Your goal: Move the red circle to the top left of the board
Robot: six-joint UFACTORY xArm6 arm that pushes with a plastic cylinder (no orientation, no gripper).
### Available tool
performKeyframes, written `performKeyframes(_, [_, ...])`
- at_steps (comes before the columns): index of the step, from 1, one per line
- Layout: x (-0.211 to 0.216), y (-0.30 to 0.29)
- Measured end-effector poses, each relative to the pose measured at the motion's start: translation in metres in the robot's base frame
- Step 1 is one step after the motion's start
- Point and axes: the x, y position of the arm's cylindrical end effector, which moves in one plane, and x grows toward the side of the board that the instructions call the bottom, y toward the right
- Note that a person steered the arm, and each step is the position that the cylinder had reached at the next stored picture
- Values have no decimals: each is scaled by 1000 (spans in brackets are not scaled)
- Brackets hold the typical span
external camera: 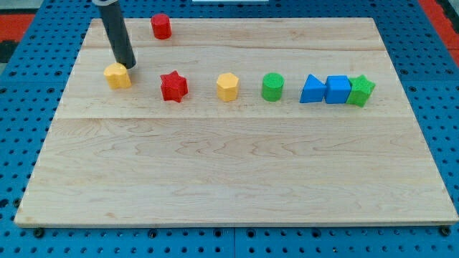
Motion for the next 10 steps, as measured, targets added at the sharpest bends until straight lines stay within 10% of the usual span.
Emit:
performKeyframes(2, [18, 28])
performKeyframes(4, [-93, 198])
performKeyframes(6, [-139, 157])
performKeyframes(8, [-106, -12])
performKeyframes(10, [-142, -27])
